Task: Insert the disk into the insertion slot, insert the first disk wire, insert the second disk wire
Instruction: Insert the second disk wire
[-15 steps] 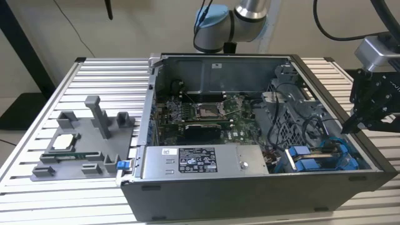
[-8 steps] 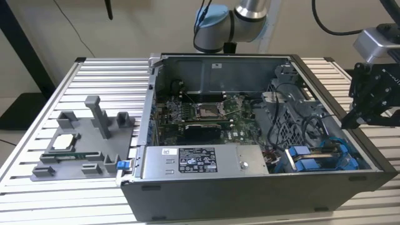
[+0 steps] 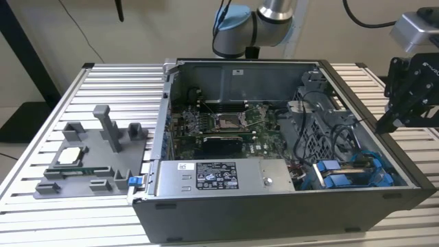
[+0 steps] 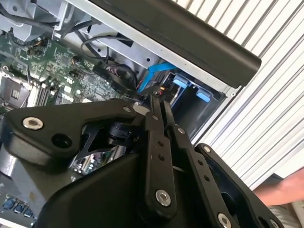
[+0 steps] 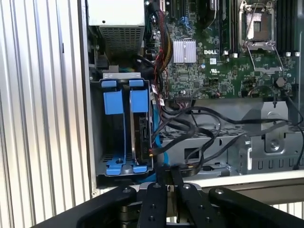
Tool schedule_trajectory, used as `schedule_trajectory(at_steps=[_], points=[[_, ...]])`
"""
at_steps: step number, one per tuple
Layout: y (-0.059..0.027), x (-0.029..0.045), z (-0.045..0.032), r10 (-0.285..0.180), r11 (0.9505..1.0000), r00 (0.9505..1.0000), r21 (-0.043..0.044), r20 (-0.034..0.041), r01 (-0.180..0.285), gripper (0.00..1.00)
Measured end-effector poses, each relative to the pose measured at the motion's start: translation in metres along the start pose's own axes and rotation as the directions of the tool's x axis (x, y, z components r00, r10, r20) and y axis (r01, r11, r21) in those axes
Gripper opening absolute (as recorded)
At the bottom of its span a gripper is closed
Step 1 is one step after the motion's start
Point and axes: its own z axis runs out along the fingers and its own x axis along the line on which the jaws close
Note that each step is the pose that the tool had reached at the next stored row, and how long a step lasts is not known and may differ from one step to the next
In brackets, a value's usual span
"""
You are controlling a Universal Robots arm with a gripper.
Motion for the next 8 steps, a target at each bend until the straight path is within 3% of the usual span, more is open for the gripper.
schedule_trajectory(at_steps=[8], points=[[0.0065,-0.0036,-0.0193,0.000,1.0000,1.0000,0.0016,0.0000,0.000,0.00]])
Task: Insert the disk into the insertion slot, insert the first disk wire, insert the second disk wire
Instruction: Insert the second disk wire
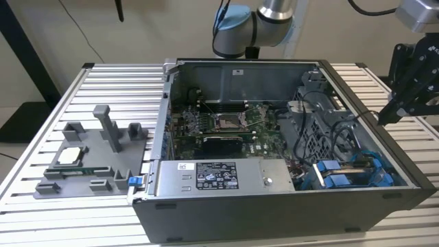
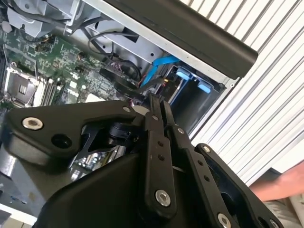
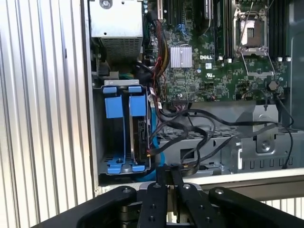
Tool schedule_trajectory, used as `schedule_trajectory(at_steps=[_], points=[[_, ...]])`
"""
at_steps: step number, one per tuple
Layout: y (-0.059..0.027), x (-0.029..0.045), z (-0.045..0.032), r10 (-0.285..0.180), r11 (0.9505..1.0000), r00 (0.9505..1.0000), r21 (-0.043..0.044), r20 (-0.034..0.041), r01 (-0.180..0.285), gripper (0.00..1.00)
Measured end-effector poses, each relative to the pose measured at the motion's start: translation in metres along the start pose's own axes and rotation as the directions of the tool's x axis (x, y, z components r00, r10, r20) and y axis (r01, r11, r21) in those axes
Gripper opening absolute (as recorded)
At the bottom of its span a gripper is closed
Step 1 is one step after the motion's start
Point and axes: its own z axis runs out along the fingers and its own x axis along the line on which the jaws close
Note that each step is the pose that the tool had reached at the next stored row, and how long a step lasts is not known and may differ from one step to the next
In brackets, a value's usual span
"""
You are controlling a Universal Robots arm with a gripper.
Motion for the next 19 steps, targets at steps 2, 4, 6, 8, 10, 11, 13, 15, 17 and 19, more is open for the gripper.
schedule_trajectory(at_steps=[2,4,6,8,10,11,13,15,17,19], points=[[0.0018,-0.0006,-0.0039,0.000,1.0000,1.0000,0.0007,0.0001,0.000,0.00],[0.0037,-0.0010,-0.0063,0.000,1.0000,1.0000,0.0014,0.0001,0.000,0.00],[0.0058,-0.0012,-0.0083,0.000,1.0000,1.0000,0.0023,0.0002,0.000,0.00],[0.0079,-0.0013,-0.0097,0.000,1.0000,1.0000,0.0032,0.0003,0.000,0.00],[0.0102,-0.0015,-0.0107,-0.001,1.0000,1.0000,0.0044,0.0006,0.001,0.00],[0.0114,-0.0015,-0.0113,-0.001,1.0000,1.0000,0.0051,0.0004,0.001,0.00],[0.0137,-0.0015,-0.0122,-0.001,1.0000,1.0000,0.0066,0.0005,0.001,0.00],[0.0159,-0.0014,-0.0126,-0.001,1.0000,1.0000,0.0081,0.0004,0.001,0.00],[0.0173,-0.0012,-0.0126,-0.001,1.0000,1.0000,0.0087,0.0007,0.001,0.00],[0.0174,-0.0012,-0.0126,-0.001,1.0000,1.0000,0.0088,0.0006,0.001,0.00]])
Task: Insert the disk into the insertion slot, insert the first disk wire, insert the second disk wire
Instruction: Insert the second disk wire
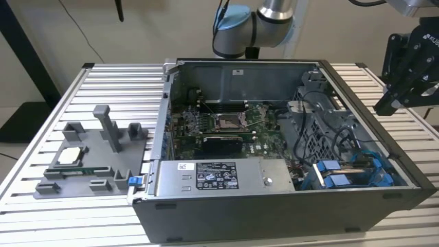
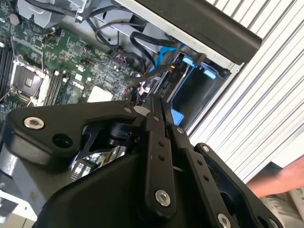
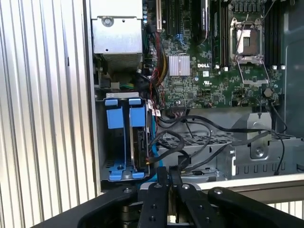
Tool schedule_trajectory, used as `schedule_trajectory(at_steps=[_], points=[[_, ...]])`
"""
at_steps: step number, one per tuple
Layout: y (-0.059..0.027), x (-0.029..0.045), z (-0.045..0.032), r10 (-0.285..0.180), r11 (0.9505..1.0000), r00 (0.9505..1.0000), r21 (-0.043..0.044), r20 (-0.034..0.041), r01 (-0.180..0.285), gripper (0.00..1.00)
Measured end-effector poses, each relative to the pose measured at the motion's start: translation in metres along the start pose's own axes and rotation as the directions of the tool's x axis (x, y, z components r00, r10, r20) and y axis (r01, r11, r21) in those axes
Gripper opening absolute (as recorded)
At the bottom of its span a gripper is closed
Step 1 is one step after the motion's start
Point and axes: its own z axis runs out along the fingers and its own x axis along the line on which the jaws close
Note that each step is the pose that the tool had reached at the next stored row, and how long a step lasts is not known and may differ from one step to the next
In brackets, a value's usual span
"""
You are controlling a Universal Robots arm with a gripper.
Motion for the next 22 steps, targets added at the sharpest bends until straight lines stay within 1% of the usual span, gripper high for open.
schedule_trajectory(at_steps=[3,6,12,22], points=[[-0.0013,0.0000,0.0006,0.000,1.0000,1.0000,0.0000,0.0001,0.000,0.00],[-0.0053,0.0008,0.0030,0.000,1.0000,1.0000,-0.0007,-0.0001,0.000,0.00],[-0.0243,0.0063,0.0089,0.001,0.9999,1.0000,-0.0128,-0.0005,-0.001,0.00],[-0.0563,0.0192,0.0182,0.004,0.9994,1.0000,-0.0355,-0.0023,-0.004,0.00]])
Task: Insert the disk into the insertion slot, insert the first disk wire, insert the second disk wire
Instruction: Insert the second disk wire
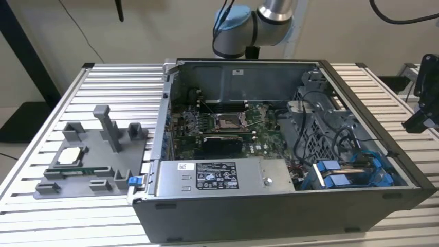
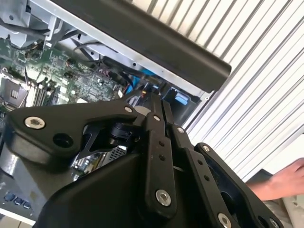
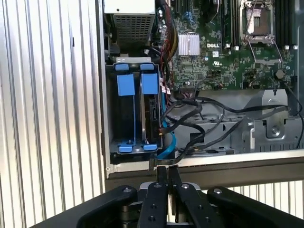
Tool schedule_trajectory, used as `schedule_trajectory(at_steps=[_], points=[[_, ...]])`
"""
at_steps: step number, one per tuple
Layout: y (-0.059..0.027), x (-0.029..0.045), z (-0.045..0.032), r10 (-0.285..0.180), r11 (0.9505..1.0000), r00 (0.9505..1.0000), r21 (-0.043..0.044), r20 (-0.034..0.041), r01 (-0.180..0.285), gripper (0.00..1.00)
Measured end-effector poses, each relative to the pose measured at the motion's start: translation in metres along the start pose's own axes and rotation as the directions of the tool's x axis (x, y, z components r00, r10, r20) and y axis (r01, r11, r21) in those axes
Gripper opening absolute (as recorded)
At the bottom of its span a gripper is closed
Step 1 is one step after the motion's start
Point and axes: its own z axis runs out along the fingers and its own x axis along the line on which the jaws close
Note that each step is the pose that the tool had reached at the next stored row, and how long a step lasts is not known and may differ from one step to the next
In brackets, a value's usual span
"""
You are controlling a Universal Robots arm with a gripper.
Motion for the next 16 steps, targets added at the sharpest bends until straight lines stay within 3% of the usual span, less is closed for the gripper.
schedule_trajectory(at_steps=[7,10,16], points=[[-0.0035,0.0023,0.0028,0.001,1.0000,1.0000,-0.0026,-0.0007,-0.001,0.00],[-0.0039,0.0030,0.0052,0.003,0.9999,1.0000,-0.0169,-0.0011,-0.003,0.00],[-0.0098,0.0156,0.0116,0.003,0.9997,1.0000,-0.0239,0.0035,-0.003,0.00]])
